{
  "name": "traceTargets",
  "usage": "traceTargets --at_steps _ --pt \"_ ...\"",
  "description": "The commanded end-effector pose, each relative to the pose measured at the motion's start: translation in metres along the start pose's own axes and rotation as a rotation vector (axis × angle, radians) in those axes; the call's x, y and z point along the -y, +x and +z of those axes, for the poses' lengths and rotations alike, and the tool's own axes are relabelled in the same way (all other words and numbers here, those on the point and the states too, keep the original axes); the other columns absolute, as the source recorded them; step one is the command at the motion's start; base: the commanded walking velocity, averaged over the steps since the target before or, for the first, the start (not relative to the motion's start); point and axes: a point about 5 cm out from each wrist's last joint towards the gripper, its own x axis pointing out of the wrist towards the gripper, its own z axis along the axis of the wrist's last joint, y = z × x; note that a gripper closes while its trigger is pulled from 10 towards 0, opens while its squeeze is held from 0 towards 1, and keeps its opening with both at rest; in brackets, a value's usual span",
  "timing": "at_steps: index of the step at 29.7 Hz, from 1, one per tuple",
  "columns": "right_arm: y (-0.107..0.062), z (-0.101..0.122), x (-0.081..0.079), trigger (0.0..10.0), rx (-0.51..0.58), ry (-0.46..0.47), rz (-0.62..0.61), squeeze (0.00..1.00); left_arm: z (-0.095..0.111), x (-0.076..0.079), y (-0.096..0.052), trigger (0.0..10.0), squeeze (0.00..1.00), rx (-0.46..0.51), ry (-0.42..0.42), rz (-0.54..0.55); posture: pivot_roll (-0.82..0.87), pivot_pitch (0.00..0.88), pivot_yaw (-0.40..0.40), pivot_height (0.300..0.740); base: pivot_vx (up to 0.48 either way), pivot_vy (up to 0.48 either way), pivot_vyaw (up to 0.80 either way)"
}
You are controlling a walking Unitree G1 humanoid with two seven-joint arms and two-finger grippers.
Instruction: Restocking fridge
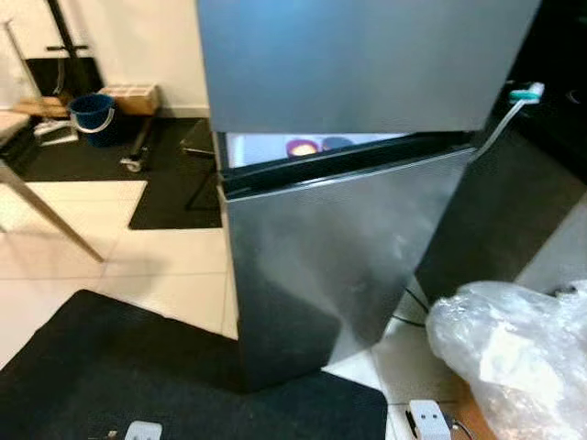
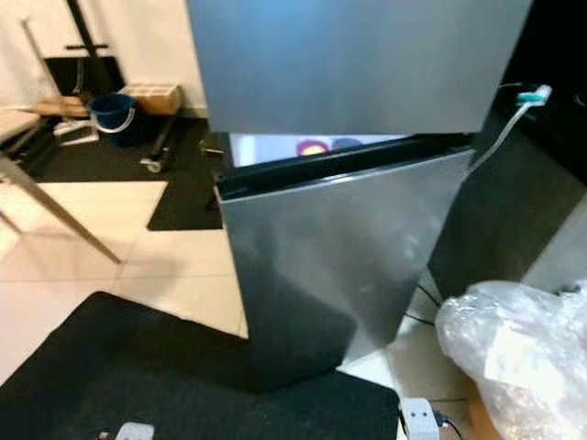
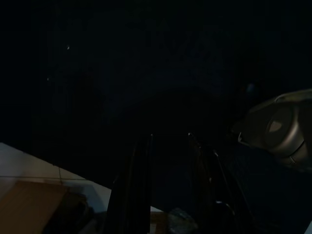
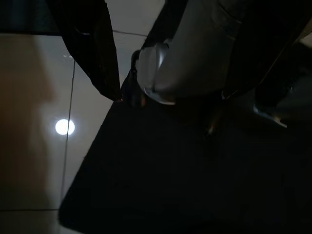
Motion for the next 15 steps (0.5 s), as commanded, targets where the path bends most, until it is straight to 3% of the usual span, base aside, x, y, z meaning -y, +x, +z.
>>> traceTargets --at_steps 1,15 --pt "-0.001 -0.005 0.000 10.0 -0.017 0.008 -0.003 0.00 0.000 0.007 0.000 10.0 0.00 -0.002 0.016 -0.026 0.04 0.000 -0.040 0.740 0.000 0.000 0.77" --pt "-0.003 -0.010 0.005 10.0 -0.041 0.002 -0.047 0.00 0.010 0.011 0.003 10.0 0.00 0.019 0.043 -0.068 0.04 0.000 -0.038 0.740 0.000 0.000 0.76"
